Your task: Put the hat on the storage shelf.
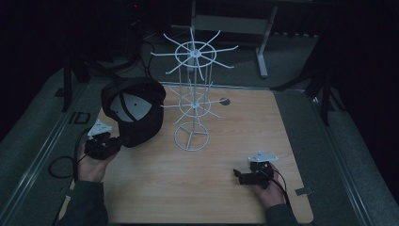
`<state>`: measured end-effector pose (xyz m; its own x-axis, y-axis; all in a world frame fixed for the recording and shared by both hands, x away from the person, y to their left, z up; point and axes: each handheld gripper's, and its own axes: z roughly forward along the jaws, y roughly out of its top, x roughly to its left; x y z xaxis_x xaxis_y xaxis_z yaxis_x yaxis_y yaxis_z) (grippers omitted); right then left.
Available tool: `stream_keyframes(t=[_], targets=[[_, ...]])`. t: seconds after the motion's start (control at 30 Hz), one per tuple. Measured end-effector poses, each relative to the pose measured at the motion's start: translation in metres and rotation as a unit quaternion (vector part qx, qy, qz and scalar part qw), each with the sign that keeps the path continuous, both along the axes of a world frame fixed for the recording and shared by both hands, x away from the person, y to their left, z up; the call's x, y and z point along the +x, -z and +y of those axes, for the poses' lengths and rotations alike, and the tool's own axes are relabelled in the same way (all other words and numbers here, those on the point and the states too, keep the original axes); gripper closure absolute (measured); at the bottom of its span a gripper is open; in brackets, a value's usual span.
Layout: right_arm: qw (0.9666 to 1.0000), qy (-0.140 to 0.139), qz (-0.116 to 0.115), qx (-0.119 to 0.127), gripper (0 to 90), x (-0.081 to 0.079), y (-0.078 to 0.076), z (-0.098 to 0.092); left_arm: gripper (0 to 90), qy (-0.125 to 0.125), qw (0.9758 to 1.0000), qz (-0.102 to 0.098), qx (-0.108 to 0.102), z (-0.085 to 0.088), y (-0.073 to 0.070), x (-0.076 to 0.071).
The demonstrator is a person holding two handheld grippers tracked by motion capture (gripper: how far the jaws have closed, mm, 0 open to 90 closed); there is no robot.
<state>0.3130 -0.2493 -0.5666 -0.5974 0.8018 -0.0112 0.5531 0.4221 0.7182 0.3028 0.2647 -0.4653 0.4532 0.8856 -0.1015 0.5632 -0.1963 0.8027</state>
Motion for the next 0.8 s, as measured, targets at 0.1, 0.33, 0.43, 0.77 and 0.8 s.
stream_keyframes(t=[0.1, 0.33, 0.43, 0.77, 0.8], targets=[[1.0, 0.0, 0.0, 0.0, 11.9, 0.0, 0.0, 0.0, 86.5, 0.0, 1.0, -0.002, 0.002, -0.001, -0.002, 0.001], [1.0, 0.0, 0.0, 0.0, 11.9, 0.0, 0.0, 0.0, 86.4, -0.012, 0.9998, -0.015, 0.003, -0.004, -0.01, 0.004], [1.0, 0.0, 0.0, 0.0, 11.9, 0.0, 0.0, 0.0, 86.4, -0.015, 0.9996, -0.021, 0.009, -0.005, -0.013, 0.005], [1.0, 0.0, 0.0, 0.0, 11.9, 0.0, 0.0, 0.0, 86.4, -0.029, 0.9988, -0.037, 0.015, -0.008, -0.025, 0.008], [1.0, 0.001, 0.0, 0.0, 11.9, 0.0, 0.0, 0.0, 86.5, -0.03, 0.9986, -0.039, 0.017, -0.007, -0.026, 0.008]])
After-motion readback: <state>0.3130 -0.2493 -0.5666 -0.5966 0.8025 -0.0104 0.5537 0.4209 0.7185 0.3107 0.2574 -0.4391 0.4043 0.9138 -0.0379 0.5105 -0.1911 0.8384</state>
